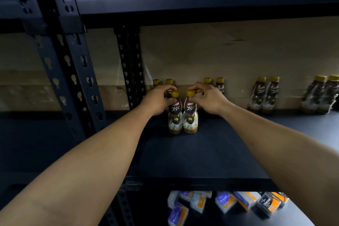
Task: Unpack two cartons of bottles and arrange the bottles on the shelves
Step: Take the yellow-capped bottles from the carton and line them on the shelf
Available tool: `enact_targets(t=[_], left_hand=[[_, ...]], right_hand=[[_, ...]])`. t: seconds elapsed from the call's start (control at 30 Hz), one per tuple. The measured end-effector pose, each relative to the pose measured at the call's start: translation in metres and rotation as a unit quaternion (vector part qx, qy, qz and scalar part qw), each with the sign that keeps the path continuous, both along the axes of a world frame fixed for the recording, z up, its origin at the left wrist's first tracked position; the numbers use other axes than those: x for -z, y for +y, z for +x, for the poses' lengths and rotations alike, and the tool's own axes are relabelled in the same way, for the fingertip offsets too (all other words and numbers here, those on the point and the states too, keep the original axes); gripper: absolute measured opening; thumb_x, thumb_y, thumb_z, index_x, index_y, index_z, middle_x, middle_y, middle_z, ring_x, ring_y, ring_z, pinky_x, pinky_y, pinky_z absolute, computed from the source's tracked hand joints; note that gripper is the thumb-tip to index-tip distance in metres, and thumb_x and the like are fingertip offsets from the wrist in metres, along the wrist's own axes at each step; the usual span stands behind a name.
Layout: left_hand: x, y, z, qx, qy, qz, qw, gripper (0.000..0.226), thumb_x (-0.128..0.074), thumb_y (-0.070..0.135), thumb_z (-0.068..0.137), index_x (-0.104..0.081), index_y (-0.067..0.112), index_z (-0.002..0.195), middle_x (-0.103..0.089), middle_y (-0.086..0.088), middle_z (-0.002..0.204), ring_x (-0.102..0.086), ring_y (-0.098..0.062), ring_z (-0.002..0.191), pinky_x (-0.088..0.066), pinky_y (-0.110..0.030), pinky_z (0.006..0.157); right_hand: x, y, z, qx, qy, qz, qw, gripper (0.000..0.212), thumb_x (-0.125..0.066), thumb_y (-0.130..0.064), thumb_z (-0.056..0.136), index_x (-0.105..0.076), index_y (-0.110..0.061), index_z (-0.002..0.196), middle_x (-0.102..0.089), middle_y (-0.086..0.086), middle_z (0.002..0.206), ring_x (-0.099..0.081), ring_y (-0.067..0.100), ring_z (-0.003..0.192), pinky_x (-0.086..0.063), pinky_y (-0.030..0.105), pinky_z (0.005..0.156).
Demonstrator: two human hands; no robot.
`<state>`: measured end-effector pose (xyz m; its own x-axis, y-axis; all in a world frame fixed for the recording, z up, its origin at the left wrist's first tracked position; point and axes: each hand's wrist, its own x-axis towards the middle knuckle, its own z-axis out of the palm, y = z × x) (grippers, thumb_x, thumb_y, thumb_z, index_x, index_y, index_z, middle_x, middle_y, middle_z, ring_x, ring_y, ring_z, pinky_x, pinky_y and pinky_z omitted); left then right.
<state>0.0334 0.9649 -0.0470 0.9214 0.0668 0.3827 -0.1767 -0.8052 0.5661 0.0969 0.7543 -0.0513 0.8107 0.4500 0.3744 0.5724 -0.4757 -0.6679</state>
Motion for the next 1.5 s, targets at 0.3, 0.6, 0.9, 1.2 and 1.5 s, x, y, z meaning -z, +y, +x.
enact_targets(t=[0.3, 0.6, 0.9, 1.2, 1.5], left_hand=[[0.003, -0.001, 0.005, 0.003, 0.003, -0.012, 1.0, 0.043, -0.078, 0.025, 0.085, -0.063, 0.035, 0.124, -0.066, 0.003, 0.122, -0.063, -0.016, 0.11, -0.052, -0.041, 0.099], [0.006, 0.0, 0.005, 0.008, 0.0, -0.018, 1.0, 0.042, -0.078, 0.025, 0.085, -0.064, 0.038, 0.122, -0.068, 0.005, 0.118, -0.064, -0.016, 0.108, -0.053, -0.042, 0.099], [-0.001, -0.003, 0.0, 0.011, 0.016, -0.011, 1.0, 0.048, -0.077, 0.021, 0.087, -0.061, 0.029, 0.132, -0.065, 0.002, 0.126, -0.061, -0.017, 0.115, -0.05, -0.042, 0.103], [0.002, -0.006, -0.035, -0.027, 0.011, -0.039, 0.999, 0.077, -0.077, 0.027, 0.087, -0.036, 0.029, 0.153, -0.062, 0.002, 0.129, -0.057, -0.017, 0.122, -0.046, -0.037, 0.107], [0.047, -0.062, -0.111, -0.041, 0.041, 0.0, 0.998, 0.015, -0.071, 0.04, 0.088, -0.07, 0.026, 0.095, -0.069, 0.008, 0.091, -0.064, -0.011, 0.089, -0.052, -0.029, 0.078]], right_hand=[[0.001, -0.002, 0.005, 0.003, 0.006, 0.008, 1.0, 0.024, -0.073, -0.031, 0.093, -0.068, -0.03, 0.116, -0.068, -0.008, 0.105, -0.063, 0.008, 0.089, -0.052, 0.028, 0.085], [-0.001, -0.003, -0.001, 0.006, -0.002, -0.003, 1.0, 0.027, -0.071, -0.031, 0.094, -0.067, -0.029, 0.121, -0.066, -0.008, 0.114, -0.064, 0.008, 0.1, -0.052, 0.03, 0.093], [-0.004, -0.004, -0.011, 0.006, -0.002, -0.02, 1.0, 0.043, -0.072, -0.027, 0.094, -0.06, -0.027, 0.135, -0.065, -0.008, 0.112, -0.061, 0.012, 0.111, -0.048, 0.027, 0.095], [-0.006, -0.023, -0.033, 0.004, 0.021, -0.016, 1.0, 0.047, -0.072, -0.033, 0.094, -0.057, -0.026, 0.138, -0.06, -0.02, 0.101, -0.061, 0.011, 0.113, -0.048, 0.034, 0.106], [0.029, -0.088, -0.101, 0.025, 0.068, -0.081, 0.994, 0.042, -0.069, -0.051, 0.092, -0.063, -0.033, 0.129, -0.067, -0.009, 0.105, -0.063, 0.011, 0.1, -0.047, 0.026, 0.083]])
